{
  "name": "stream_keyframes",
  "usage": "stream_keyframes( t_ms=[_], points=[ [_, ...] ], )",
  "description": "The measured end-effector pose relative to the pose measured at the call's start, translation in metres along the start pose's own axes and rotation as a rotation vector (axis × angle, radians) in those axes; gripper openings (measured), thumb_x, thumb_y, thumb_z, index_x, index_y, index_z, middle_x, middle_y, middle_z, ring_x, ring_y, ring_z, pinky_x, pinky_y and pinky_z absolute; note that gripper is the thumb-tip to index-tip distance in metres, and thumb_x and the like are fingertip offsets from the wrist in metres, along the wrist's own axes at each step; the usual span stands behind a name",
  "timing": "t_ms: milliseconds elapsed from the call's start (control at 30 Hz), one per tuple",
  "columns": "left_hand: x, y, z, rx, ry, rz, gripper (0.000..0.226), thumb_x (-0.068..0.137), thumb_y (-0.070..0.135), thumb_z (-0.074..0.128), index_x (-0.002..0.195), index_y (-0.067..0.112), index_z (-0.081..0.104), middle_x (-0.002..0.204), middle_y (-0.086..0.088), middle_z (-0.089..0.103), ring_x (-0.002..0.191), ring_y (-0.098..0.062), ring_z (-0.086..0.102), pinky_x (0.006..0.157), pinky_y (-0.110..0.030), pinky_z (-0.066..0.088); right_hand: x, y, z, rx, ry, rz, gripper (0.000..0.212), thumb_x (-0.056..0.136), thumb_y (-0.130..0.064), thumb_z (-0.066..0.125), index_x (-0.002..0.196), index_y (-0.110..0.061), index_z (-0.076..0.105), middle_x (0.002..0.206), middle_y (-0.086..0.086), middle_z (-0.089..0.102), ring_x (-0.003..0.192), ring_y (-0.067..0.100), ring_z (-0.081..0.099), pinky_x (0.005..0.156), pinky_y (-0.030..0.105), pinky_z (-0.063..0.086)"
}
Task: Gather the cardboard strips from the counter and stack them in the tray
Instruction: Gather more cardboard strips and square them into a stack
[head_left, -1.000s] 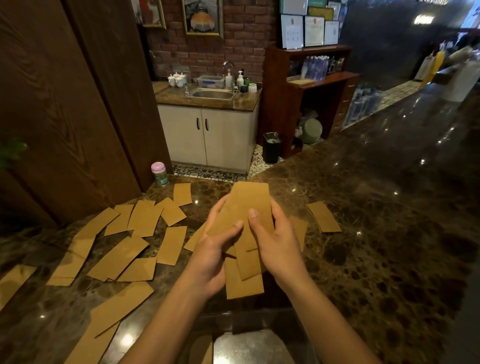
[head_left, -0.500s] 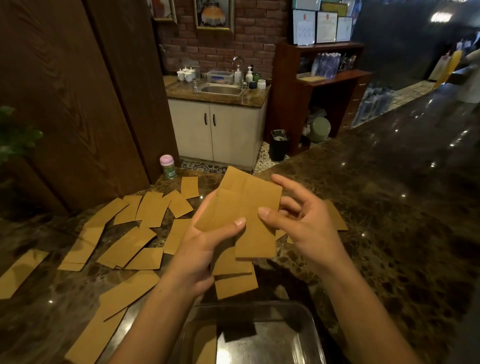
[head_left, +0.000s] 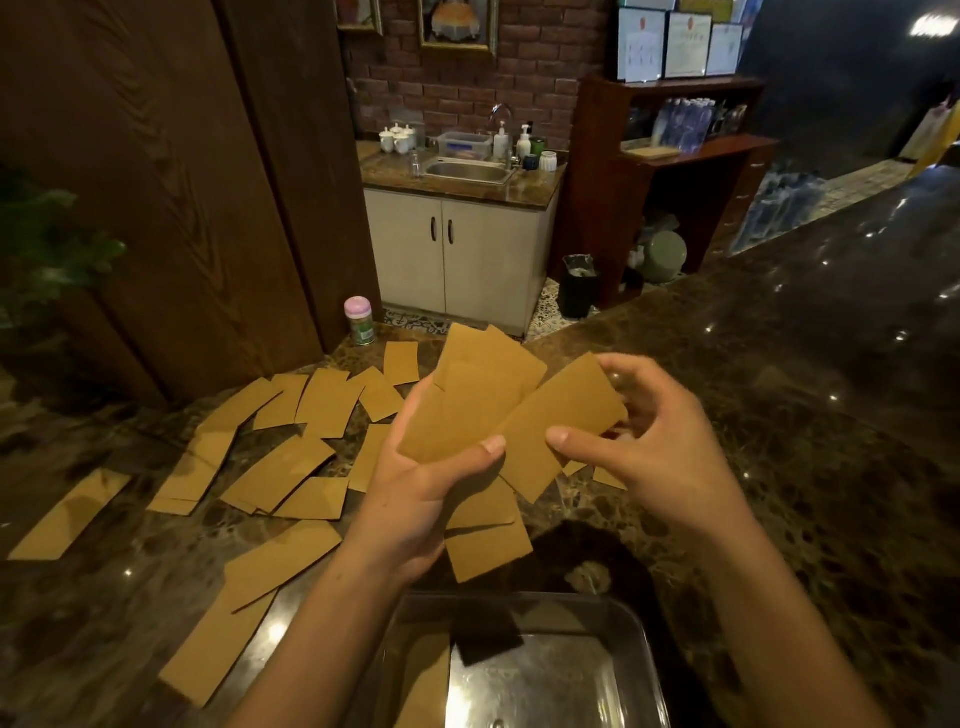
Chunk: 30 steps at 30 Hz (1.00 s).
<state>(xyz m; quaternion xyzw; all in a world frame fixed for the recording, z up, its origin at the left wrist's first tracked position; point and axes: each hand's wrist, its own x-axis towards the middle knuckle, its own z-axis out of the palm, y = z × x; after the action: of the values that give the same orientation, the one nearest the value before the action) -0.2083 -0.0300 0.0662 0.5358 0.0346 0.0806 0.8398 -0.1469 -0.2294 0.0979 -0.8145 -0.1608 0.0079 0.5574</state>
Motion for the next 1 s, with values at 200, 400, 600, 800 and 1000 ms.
stream_keyframes(
  t_ms=[200, 400, 600, 800, 1000],
  points=[
    [-0.002, -0.002, -0.001, 0.098, -0.072, -0.043, 0.066, 0.072, 0.002, 0.079, 0.131, 0.024, 0.059, 0.115, -0.009, 0.072, 0.102, -0.027, 0.072, 0.075, -0.036, 0.06, 0.023, -0.018, -0.018, -0.578, -0.281, -0.052, 0.107, 0.056, -0.069, 0.087, 0.15, -0.051, 0.039, 0.127, -0.025, 0.056, 0.135, 0.017, 0.05, 0.11, 0.051, 0.047],
    [0.002, -0.002, 0.001, 0.057, -0.048, -0.045, 0.067, 0.075, -0.001, 0.08, 0.133, 0.025, 0.057, 0.112, -0.006, 0.074, 0.102, -0.028, 0.073, 0.076, -0.038, 0.061, 0.022, -0.018, -0.021, -0.714, -0.513, -0.017, 0.042, 0.074, -0.076, 0.072, 0.086, -0.036, 0.076, 0.076, -0.014, 0.071, 0.068, 0.003, 0.063, 0.062, 0.027, 0.051],
    [0.005, -0.005, 0.011, 0.052, -0.061, -0.046, 0.052, 0.082, -0.001, 0.075, 0.126, 0.02, 0.061, 0.105, -0.008, 0.076, 0.097, -0.027, 0.074, 0.074, -0.034, 0.061, 0.014, 0.006, -0.01, -0.371, -0.675, -0.078, 0.026, 0.094, -0.045, 0.072, 0.083, -0.022, 0.074, 0.075, -0.003, 0.07, 0.067, 0.01, 0.066, 0.067, 0.035, 0.055],
    [0.004, -0.008, 0.009, -0.157, 0.077, -0.106, 0.045, 0.083, 0.01, 0.068, 0.124, 0.027, 0.064, 0.113, -0.01, 0.076, 0.098, -0.03, 0.073, 0.076, -0.043, 0.062, -0.008, 0.02, -0.001, 0.601, -0.238, 0.265, 0.03, 0.092, -0.022, 0.067, 0.122, -0.018, 0.069, 0.108, 0.009, 0.08, 0.095, 0.023, 0.078, 0.074, 0.031, 0.064],
    [0.003, -0.013, 0.019, -0.084, 0.09, -0.029, 0.061, 0.074, -0.002, 0.077, 0.13, 0.013, 0.059, 0.113, -0.016, 0.073, 0.103, -0.033, 0.072, 0.075, -0.039, 0.061, -0.025, 0.015, 0.031, 0.74, -0.081, 0.289, 0.044, 0.079, -0.014, 0.077, 0.122, -0.013, 0.069, 0.111, 0.009, 0.08, 0.104, 0.027, 0.077, 0.085, 0.038, 0.064]
  ],
)
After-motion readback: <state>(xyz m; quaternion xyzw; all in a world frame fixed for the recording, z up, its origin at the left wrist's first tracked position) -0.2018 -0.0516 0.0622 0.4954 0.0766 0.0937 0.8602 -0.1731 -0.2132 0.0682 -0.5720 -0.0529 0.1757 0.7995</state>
